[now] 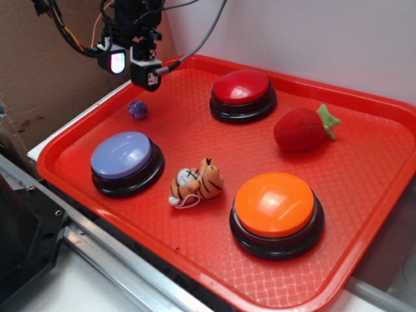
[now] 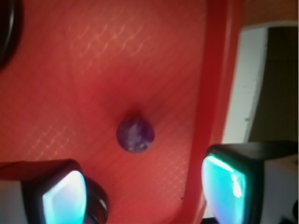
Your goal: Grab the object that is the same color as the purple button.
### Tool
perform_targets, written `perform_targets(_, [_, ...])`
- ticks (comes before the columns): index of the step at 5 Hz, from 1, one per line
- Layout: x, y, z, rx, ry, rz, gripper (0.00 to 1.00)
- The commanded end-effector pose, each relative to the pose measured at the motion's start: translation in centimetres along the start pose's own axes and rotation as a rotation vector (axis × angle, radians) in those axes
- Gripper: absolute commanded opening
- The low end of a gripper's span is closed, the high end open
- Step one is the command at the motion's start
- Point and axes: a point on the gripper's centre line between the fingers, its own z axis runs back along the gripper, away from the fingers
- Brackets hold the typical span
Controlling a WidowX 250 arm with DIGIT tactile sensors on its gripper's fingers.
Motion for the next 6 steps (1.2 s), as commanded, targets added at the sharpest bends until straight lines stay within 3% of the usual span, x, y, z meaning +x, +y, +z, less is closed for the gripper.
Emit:
perform_targets(1, [-0.4, 1.2, -1.1, 0.021, -0.102, -0.048, 1.0])
perform_targets(2, [0.5, 1.1, -1.7, 0.068, -0.12, -0.016, 1.0])
perform_targets(5, [1.9, 0.5, -4.9, 0.055, -0.043, -0.027, 1.0])
perform_targets(6, [2.5, 0.5, -5.6, 0.05, -0.047, -0.047, 0.0])
